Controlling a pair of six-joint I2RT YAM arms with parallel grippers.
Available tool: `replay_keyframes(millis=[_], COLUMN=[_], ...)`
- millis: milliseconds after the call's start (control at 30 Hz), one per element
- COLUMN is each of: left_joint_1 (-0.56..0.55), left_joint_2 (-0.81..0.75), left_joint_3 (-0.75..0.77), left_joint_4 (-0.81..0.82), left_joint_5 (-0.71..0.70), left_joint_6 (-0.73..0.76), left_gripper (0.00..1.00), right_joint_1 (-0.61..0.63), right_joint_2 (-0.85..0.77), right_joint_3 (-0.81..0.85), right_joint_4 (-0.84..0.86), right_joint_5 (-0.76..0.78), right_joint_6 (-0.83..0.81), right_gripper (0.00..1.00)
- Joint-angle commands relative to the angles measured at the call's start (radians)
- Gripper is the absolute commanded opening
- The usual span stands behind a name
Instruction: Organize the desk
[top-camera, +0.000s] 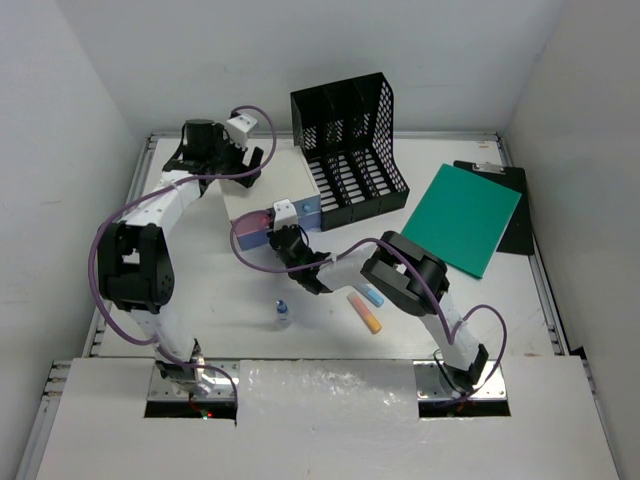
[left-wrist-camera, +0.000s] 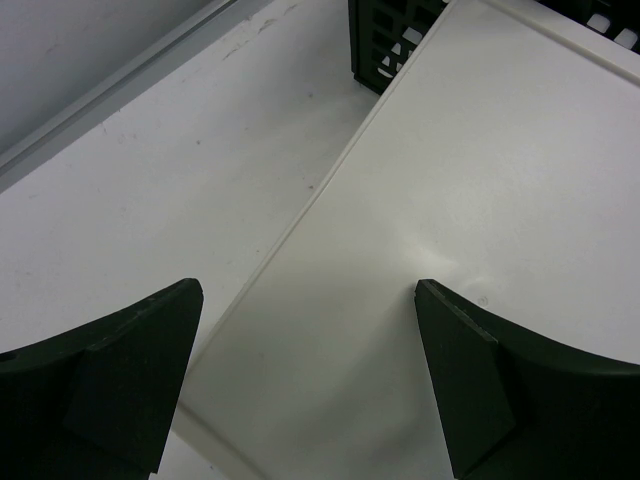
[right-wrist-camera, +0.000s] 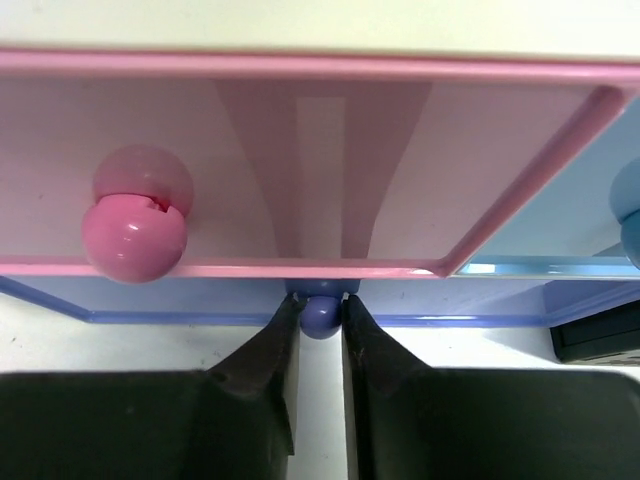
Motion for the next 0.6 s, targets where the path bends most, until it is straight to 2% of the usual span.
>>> replay_keyframes(millis=[0, 33, 67, 233, 567], left_joint_1=[0.004, 0.004, 0.004, 0.004, 0.004], left_joint_2=[0.047, 0.047, 0.047, 0.050, 0.075], left_joint_3=[-0.003, -0.003, -0.002, 0.003, 0.023], left_joint_4=[-0.093, -0.095, -0.093, -0.090, -0.084], left_joint_5=[-0.026, -0.026, -0.026, -0.035, -0.057], left_joint_6=[0.026, 0.027, 0.026, 0.023, 0.020], left_gripper=[0.86, 0.86, 0.86, 0.86, 0.87], right_joint_1=[-0.008, -0.008, -0.008, -0.008, 0.043], right_joint_2=[0.011, 0.011, 0.007, -0.026, -0.193], right_joint_3=[0.048, 0.044, 0.036, -0.019, -0.275], right_joint_4=[0.055, 0.058, 0.059, 0.068, 0.134], right_joint_5=[0.019, 0.016, 0.015, -0.036, -0.097], right_joint_6=[0.007, 0.005, 0.007, 0.028, 0.012], right_gripper=[0.15, 0.05, 0.01, 0.00, 0.00])
